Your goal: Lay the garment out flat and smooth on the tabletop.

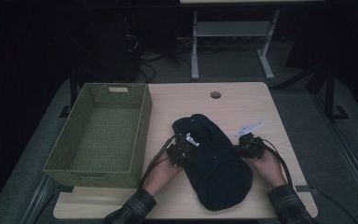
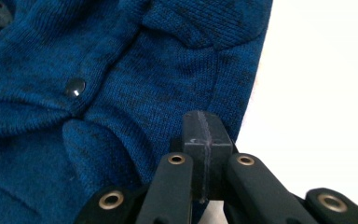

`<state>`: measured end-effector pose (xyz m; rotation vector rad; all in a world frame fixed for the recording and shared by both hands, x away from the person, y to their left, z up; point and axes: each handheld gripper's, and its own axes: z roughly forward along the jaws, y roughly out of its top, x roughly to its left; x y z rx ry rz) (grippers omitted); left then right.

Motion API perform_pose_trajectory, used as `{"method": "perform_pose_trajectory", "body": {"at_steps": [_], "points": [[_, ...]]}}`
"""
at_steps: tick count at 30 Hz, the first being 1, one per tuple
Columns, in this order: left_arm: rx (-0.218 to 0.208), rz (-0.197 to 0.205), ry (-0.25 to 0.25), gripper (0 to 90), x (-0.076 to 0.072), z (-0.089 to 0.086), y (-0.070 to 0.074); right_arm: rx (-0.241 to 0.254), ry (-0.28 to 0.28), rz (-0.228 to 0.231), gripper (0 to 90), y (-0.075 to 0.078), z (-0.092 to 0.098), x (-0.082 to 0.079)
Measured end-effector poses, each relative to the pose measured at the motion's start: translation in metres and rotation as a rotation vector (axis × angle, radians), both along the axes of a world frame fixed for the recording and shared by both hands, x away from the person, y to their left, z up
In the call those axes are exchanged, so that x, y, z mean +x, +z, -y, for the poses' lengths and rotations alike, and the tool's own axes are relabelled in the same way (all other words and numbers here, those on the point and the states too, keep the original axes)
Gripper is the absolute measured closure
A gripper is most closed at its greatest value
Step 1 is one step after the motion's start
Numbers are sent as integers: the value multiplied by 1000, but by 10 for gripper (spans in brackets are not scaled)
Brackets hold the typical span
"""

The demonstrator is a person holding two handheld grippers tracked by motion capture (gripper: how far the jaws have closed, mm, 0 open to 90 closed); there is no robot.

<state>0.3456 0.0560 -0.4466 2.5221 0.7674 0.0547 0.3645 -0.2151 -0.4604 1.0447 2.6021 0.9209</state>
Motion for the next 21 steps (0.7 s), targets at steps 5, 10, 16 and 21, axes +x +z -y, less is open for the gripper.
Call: {"method": "perform_pose_trajectory", "body": {"at_steps": [5,10,16,21], "points": [[15,25,13,899,3,-5,0,-28,17,-10,900,2,1,-9],[22,36,26,899,6,-11,0,-22,33,-21,900,2,1,-24],[22,41,31,900,5,-15,0,-13,55,-37,900,3,-2,-43],[12,29,13,899,-1,-16,0,-14,74,-39,900,3,-3,-59]]}}
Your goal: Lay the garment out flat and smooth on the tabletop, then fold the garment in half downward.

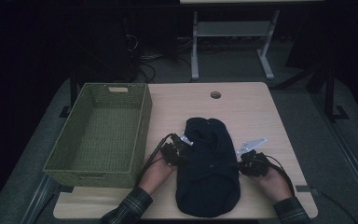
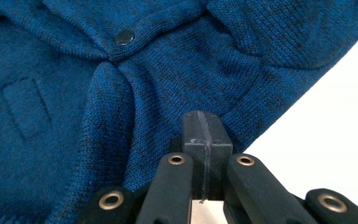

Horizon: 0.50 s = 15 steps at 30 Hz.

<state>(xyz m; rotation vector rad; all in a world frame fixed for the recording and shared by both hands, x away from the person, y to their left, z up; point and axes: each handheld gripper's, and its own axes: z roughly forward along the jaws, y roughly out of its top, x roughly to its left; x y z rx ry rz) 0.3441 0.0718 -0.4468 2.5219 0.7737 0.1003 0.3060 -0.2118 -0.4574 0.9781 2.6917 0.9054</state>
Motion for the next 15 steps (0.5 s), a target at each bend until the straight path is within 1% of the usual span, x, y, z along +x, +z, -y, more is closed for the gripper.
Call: {"method": "perform_pose_trajectory", "body": {"at_steps": [2,4,5,8,10,12,15], "points": [[-6,-8,-11,899,-3,1,0,-5,-2,-11,900,1,0,-5],[-14,-10,-17,899,-6,2,-1,-6,1,-4,900,1,1,-9],[-16,-17,-22,899,-8,3,0,-3,0,-4,900,0,1,-10],[-29,-20,-29,899,-13,3,-1,1,-1,-12,900,1,4,-13],[-33,-31,-37,899,-15,3,-1,3,-2,-17,899,1,5,-14],[-35,-32,-42,898,-15,3,-1,4,-1,-19,898,1,6,-13],[-57,-46,-33,871,-12,0,1,14,-6,-12,849,3,7,-12]]}}
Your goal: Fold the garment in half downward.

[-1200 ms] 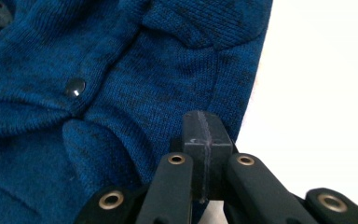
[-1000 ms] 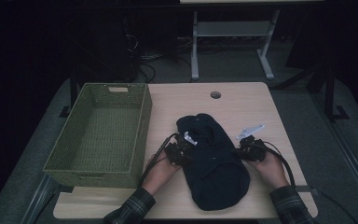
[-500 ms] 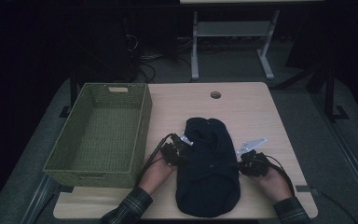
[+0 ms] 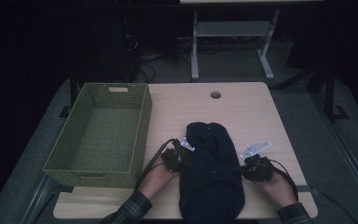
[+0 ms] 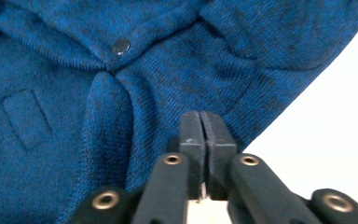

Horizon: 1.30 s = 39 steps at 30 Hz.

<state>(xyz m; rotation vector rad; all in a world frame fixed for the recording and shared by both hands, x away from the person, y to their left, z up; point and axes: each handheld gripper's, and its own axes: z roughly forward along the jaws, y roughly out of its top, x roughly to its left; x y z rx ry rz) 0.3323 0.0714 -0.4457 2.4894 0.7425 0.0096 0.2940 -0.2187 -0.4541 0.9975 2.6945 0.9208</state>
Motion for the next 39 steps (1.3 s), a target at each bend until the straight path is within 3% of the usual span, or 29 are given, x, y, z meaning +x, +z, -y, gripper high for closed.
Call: {"method": "perform_pose_trajectory", "body": {"at_steps": [12,26,31,39], "points": [[-37,61,46,756,17,-8,27,81,-40,48,708,21,5,20],[-78,141,154,631,66,-8,55,115,-88,73,607,42,4,82],[-65,158,173,607,88,-6,56,113,-105,78,605,42,0,104],[-32,160,209,553,116,2,43,121,-136,70,590,36,-6,142]]}}
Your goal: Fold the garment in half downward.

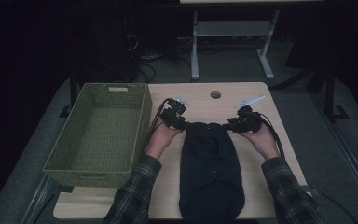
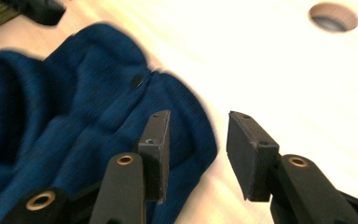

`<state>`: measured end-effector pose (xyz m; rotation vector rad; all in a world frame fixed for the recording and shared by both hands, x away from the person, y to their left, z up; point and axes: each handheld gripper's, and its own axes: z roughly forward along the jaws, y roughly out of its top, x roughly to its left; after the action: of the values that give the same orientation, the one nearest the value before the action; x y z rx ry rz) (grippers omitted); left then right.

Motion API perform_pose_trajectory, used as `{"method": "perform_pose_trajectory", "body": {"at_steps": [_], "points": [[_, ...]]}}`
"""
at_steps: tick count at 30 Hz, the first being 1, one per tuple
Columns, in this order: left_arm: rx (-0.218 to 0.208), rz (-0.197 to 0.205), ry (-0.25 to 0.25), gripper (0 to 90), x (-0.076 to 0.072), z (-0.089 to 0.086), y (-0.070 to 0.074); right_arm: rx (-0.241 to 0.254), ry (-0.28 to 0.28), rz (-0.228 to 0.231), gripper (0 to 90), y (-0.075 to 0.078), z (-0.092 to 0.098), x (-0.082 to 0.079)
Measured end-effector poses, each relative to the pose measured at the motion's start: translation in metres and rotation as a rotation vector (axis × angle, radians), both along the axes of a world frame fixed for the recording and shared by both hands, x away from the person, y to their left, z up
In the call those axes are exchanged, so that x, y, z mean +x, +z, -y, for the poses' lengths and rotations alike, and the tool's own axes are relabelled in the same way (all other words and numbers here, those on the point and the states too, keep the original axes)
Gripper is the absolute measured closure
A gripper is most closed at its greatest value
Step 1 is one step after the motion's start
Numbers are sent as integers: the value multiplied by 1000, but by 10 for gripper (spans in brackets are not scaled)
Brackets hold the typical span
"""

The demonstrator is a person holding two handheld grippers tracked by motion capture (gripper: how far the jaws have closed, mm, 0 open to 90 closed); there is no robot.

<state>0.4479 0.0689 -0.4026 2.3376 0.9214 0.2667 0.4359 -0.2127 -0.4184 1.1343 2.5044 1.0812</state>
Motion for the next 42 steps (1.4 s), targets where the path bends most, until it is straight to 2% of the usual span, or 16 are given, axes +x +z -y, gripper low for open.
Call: {"method": "perform_pose_trajectory", "body": {"at_steps": [1,3,5,9,12,17,21,23,27,30,33,36,38,42], "points": [[12,-5,-3,548,3,0,-2,1,-3,-18,584,-2,0,5],[26,-23,4,539,9,1,-8,-6,-11,-18,582,-7,-1,12],[25,-42,10,529,14,2,-16,11,-17,-32,576,-13,-1,17],[57,-74,11,518,20,2,-29,-14,-8,-68,562,-30,-5,22],[81,-90,1,519,22,3,-38,-15,-1,-91,550,-41,-7,24],[65,-101,-18,541,23,1,-42,-15,9,-101,564,-46,-9,24],[52,-117,-36,628,23,1,-45,-20,30,-111,667,-45,-11,23],[54,-125,-66,712,23,1,-44,-15,28,-118,726,-45,-12,21],[69,-120,-73,803,21,4,-44,13,37,-133,815,-47,-11,21],[75,-115,-69,854,21,5,-43,-8,38,-123,837,-45,-13,20],[82,-115,-63,869,21,4,-40,-40,42,-103,844,-43,-16,19],[68,-96,-51,873,21,3,-34,-66,39,-82,847,-37,-15,19],[57,-73,-46,874,21,2,-27,-57,33,-70,847,-30,-13,19],[35,-19,-35,876,20,1,-6,-43,17,-10,847,-11,-10,20]]}}
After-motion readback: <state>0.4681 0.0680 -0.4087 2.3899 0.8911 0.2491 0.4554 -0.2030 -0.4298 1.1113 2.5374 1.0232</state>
